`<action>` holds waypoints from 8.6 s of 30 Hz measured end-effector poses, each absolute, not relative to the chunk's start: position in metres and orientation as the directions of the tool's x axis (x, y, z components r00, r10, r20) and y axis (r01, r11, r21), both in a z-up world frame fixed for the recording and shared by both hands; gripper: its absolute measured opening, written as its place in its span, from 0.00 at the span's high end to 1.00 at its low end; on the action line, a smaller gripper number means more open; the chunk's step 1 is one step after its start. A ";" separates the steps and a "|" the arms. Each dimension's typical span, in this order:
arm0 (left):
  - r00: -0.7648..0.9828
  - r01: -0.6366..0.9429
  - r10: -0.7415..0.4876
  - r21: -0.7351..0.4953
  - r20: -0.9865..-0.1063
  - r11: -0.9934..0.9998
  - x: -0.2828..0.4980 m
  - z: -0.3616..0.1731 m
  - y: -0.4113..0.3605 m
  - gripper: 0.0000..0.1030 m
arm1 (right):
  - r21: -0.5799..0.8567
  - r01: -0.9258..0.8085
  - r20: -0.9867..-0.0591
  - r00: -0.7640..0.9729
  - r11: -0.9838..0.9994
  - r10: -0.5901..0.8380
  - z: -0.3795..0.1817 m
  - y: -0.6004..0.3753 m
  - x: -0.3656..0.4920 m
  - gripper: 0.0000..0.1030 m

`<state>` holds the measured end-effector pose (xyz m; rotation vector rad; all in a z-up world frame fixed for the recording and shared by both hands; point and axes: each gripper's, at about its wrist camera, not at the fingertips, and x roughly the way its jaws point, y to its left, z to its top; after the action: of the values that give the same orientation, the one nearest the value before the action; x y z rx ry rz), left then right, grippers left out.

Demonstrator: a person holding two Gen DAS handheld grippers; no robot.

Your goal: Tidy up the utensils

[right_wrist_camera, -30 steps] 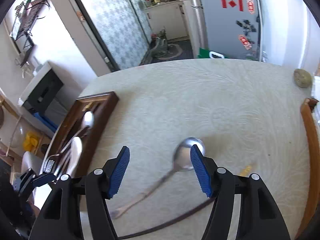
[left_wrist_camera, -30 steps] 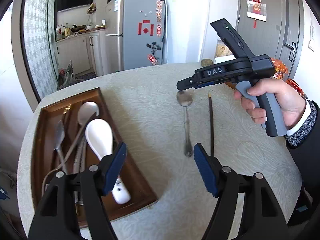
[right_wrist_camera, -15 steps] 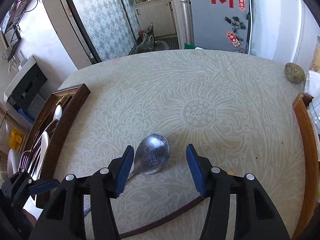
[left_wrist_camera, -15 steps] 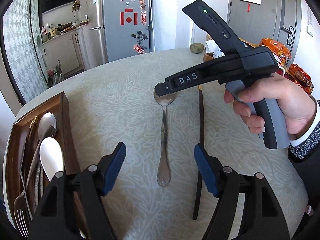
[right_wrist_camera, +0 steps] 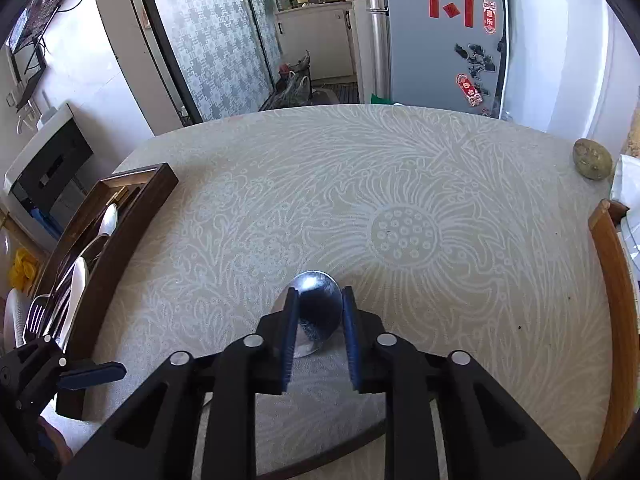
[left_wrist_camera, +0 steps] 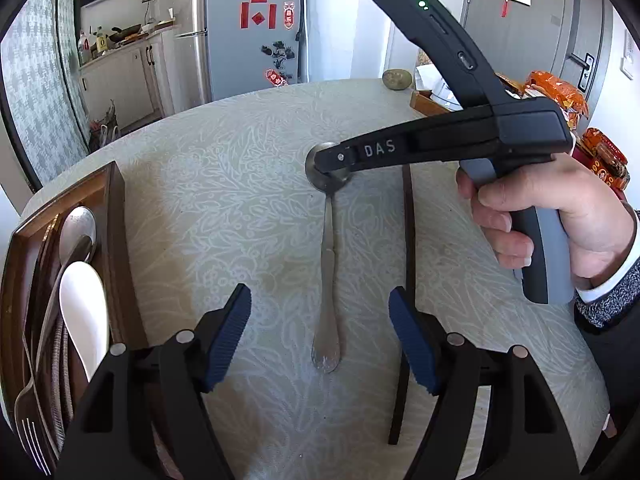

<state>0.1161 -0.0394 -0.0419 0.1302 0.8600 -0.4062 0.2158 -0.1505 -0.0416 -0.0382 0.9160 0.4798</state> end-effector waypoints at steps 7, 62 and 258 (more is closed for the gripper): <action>0.573 0.402 -0.300 -0.058 -0.762 0.914 0.116 -0.043 -0.037 0.28 | 0.294 -0.415 -0.739 0.473 0.861 0.480 -0.032 -0.156 0.212 0.96; 0.664 0.224 -0.139 0.017 -0.735 0.974 0.071 -0.004 0.113 0.78 | 0.356 -0.655 -0.711 0.273 0.667 0.648 -0.001 0.054 0.187 0.81; 0.896 0.063 -0.064 -0.016 -0.439 0.998 -0.052 0.013 0.098 0.03 | -0.014 -0.623 -0.322 0.743 0.782 0.587 0.006 -0.105 -0.034 0.03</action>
<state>-0.0524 0.0981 0.0134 -0.0013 0.4544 -0.0659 -0.0337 -0.1051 0.0060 -0.1232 0.3108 0.6647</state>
